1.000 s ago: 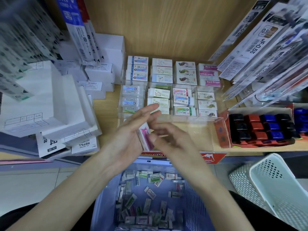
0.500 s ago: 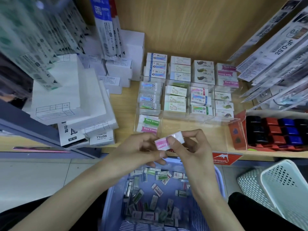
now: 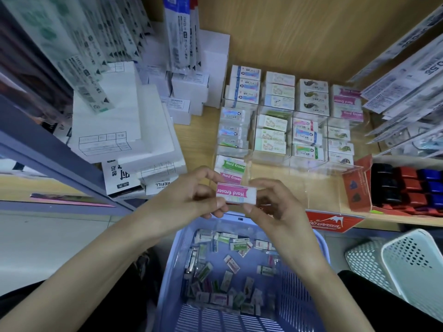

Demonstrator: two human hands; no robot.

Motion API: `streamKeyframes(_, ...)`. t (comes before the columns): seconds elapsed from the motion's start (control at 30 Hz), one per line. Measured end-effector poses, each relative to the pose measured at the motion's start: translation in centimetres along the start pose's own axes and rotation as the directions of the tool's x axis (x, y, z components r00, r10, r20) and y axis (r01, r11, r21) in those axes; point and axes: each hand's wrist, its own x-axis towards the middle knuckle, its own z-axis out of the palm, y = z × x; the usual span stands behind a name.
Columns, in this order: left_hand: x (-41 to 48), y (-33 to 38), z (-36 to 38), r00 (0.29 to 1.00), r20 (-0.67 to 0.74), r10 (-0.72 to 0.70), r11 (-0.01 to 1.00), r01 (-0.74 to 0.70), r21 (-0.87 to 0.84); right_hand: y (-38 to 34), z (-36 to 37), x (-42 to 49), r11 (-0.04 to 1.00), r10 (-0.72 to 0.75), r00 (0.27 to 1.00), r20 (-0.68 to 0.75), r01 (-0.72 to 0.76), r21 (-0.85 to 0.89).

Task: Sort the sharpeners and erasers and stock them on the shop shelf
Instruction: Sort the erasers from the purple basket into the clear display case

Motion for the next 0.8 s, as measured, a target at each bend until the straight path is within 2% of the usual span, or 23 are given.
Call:
streamKeyframes(0.07, -0.1, -0.1, -0.1, 1.0, -0.015, -0.02, 0.999, 0.02, 0.036, 0.1, -0.5, 0.2, 0.985, -0.042, 0.999, 0.002, 0.042, -0.166)
streamKeyframes(0.17, 0.0, -0.7, -1.0, 0.989, -0.144, -0.046, 0.981, 0.072, 0.18, 1.0, -1.4, 1.6, 0.851, -0.201, 0.978, -0.056, 0.146, -0.504)
streamKeyframes(0.23, 0.1, -1.0, -1.5, 0.979, -0.198, -0.05, 0.97, 0.095, 0.224, 1.7, -1.4, 2.7, 0.808, -0.235, 0.97, -0.055, 0.164, -0.566)
streamKeyframes(0.3, 0.1, -1.1, -1.4, 0.98, -0.188, -0.064, 0.968, 0.107, 0.225, 2.4, -1.0, 3.6, 0.775, -0.268, 0.962, -0.045, 0.188, -0.603)
streamKeyframes(0.43, 0.5, -1.3, -1.1, 0.981, -0.179, -0.068, 0.962, 0.113, 0.249, 3.0, -0.8, 4.7, 0.641, -0.433, 0.901, -0.031, 0.284, -0.713)
streamKeyframes(0.53, 0.6, -1.2, -1.0, 0.981, -0.182, -0.066, 0.96, 0.112, 0.258, 2.9, -1.0, 5.4, 0.473, -0.523, 0.848, 0.084, 0.37, -0.8)
streamKeyframes(0.6, 0.8, -1.2, -0.9, 0.981, -0.184, -0.061, 0.959, 0.109, 0.262, 2.6, -0.8, 5.8, 0.404, -0.512, 0.841, 0.176, 0.416, -0.815)
streamKeyframes(0.67, 1.0, -1.2, -0.8, 0.98, -0.192, -0.061, 0.958, 0.111, 0.266, 2.2, -0.8, 5.9, 0.428, -0.494, 0.839, 0.229, 0.464, -0.775)
streamKeyframes(0.77, 1.2, -1.3, -0.8, 0.976, -0.207, -0.061, 0.961, 0.114, 0.252, 0.9, -1.3, 5.9, 0.689, -0.401, 0.901, 0.166, 0.415, -0.593)
streamKeyframes(0.8, 1.2, -1.2, -0.8, 0.976, -0.21, -0.062, 0.963, 0.114, 0.245, 0.3, -1.4, 5.9, 0.747, -0.364, 0.918, 0.159, 0.39, -0.538)
